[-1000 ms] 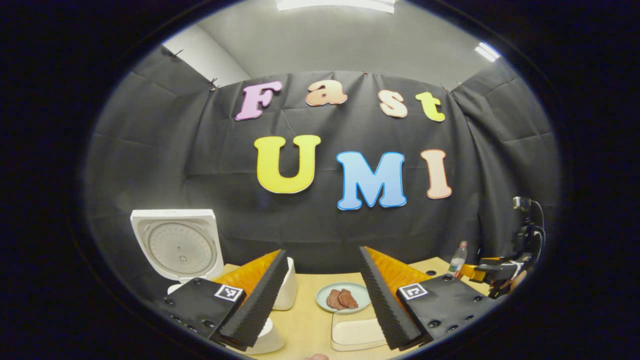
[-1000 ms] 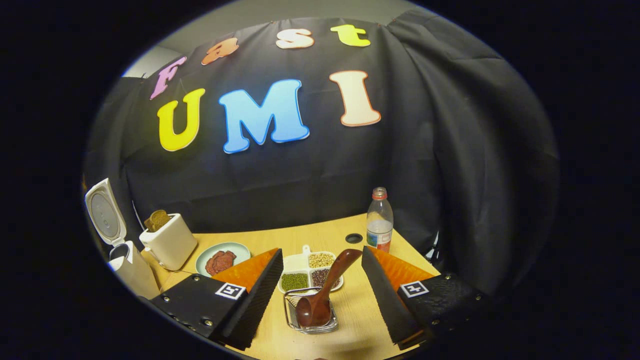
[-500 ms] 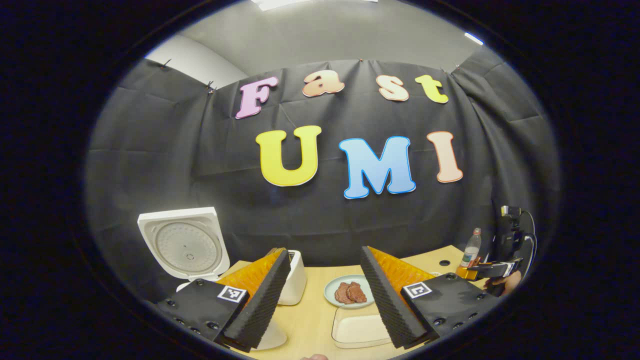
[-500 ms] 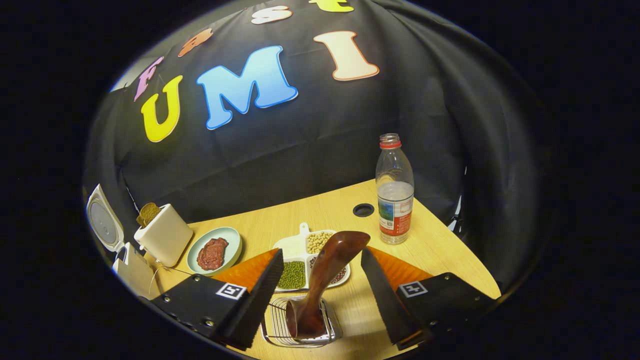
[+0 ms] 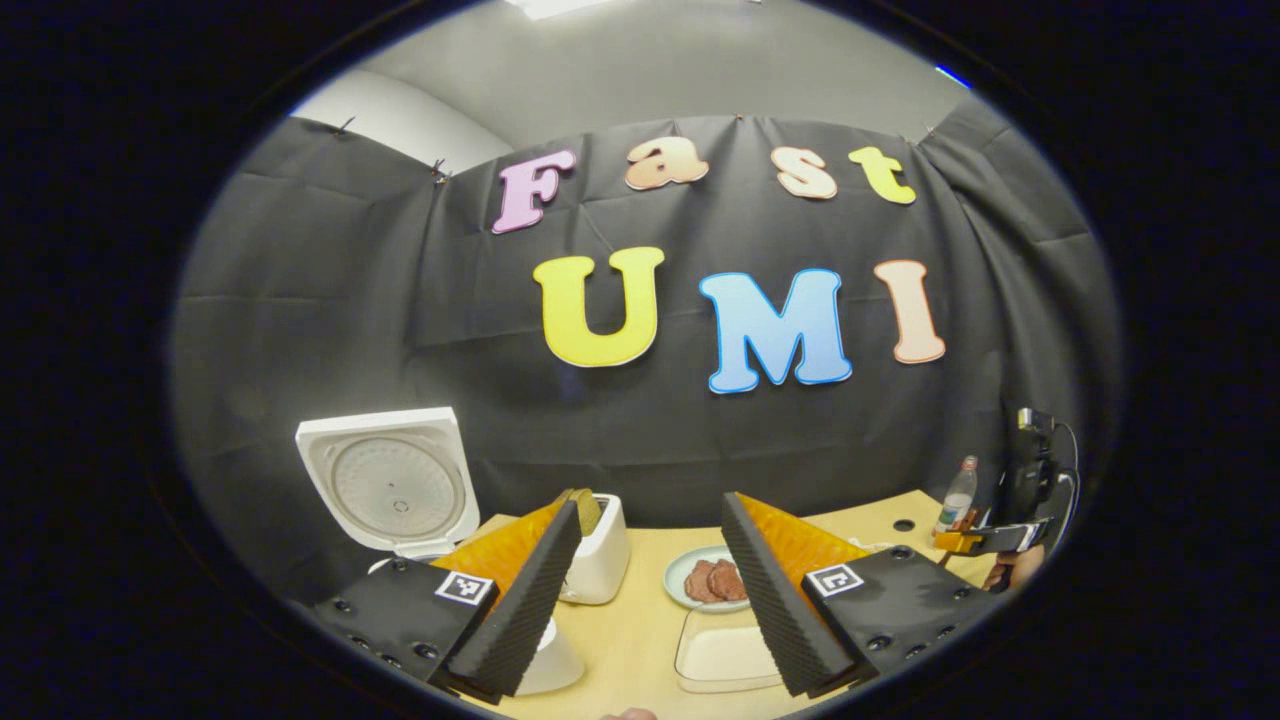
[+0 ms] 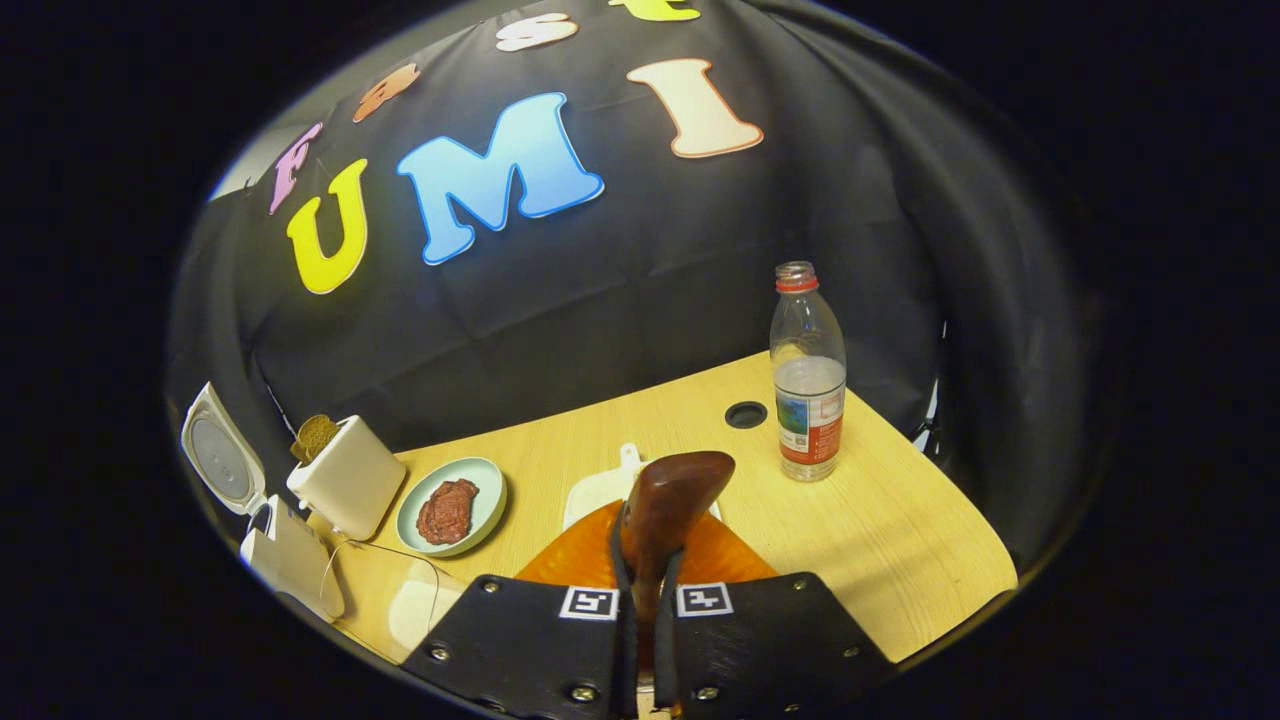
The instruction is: Close the left gripper, press the button to open the rice cooker; take a wooden spoon from the chopstick holder with the right hand, scoop a spoonful of rice and pour it into the rice cooker, then put the wooden spoon back into the chopstick holder.
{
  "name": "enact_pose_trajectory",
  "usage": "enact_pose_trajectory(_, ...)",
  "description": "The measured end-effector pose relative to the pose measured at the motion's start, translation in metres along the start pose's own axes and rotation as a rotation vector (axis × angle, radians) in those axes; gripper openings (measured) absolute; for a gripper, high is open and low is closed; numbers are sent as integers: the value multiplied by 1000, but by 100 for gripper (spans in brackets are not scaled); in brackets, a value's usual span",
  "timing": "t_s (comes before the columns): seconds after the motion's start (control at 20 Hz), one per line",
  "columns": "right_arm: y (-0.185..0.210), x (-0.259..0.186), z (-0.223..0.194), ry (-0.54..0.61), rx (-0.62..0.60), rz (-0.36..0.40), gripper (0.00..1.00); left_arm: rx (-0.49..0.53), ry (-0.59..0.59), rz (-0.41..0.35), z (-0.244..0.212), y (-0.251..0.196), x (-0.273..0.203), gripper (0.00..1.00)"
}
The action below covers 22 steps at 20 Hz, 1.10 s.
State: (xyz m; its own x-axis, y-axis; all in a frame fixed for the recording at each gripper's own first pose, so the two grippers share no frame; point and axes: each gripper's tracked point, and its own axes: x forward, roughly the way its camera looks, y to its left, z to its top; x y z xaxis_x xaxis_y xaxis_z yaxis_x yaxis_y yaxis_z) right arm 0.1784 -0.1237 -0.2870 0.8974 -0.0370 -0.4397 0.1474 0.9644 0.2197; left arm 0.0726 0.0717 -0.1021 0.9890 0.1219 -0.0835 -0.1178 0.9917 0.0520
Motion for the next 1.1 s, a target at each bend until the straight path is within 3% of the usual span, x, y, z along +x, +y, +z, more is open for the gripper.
enact_pose_trajectory(0.5,80,-67,88,-219,-111,94,7,-24,-27,-34,-4,19,-16,100)
enact_pose_trajectory(0.7,133,-84,89,-223,-105,190,7,-41,-36,-28,-6,38,-19,100)
enact_pose_trajectory(1.1,208,-62,37,-153,-200,247,7,-58,-42,-16,-12,80,-25,98)
